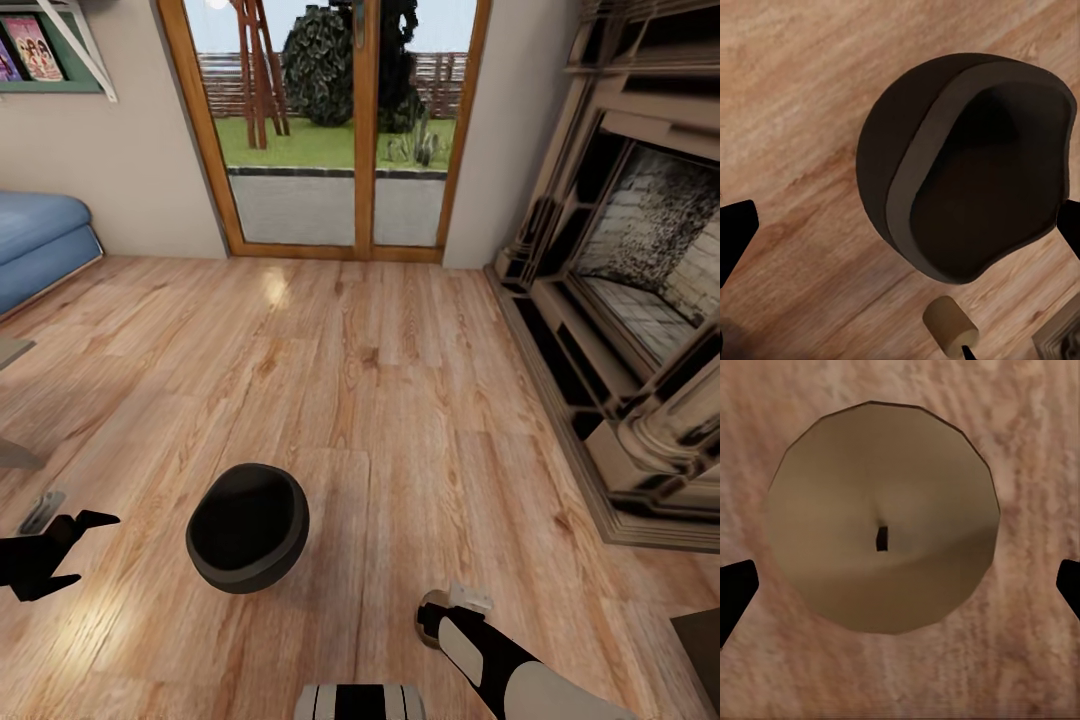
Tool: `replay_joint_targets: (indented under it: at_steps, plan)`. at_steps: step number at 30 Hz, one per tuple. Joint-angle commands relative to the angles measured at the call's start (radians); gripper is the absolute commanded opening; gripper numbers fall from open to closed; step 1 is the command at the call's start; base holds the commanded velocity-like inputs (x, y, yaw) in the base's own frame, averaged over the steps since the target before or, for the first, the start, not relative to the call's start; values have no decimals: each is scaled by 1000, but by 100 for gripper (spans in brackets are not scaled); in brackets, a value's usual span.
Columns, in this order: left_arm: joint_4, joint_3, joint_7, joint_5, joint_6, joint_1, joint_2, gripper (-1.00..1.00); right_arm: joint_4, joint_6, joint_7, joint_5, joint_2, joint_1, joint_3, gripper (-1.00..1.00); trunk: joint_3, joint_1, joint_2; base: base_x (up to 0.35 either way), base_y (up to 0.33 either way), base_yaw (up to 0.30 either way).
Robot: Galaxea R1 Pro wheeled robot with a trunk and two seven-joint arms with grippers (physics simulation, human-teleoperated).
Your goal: Place each of the two pumpkins and all three candles from the living room inside a cabinet in the living room (use any cabinet), then make sure every cabinet is closed, and position the cauldron so it is next to a table in the living room.
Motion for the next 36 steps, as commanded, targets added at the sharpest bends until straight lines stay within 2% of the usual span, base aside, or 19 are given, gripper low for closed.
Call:
replay_joint_targets:
  at_steps: [1,29,36]
  plan:
    - [2,2,11,9,2,-1,0,100,-2,5,-7,-5,-1,0,8,100,-5,0,-1,0,0,0]
    - [7,6,10,9,3,-1,0,100,-5,-37,-1,-2,2,0,11,100,-9,1,-1,0,0,0]
    - [7,6,10,9,2,-1,0,100,-3,-41,50,-3,-1,0,10,100,-9,1,-1,0,0,0]
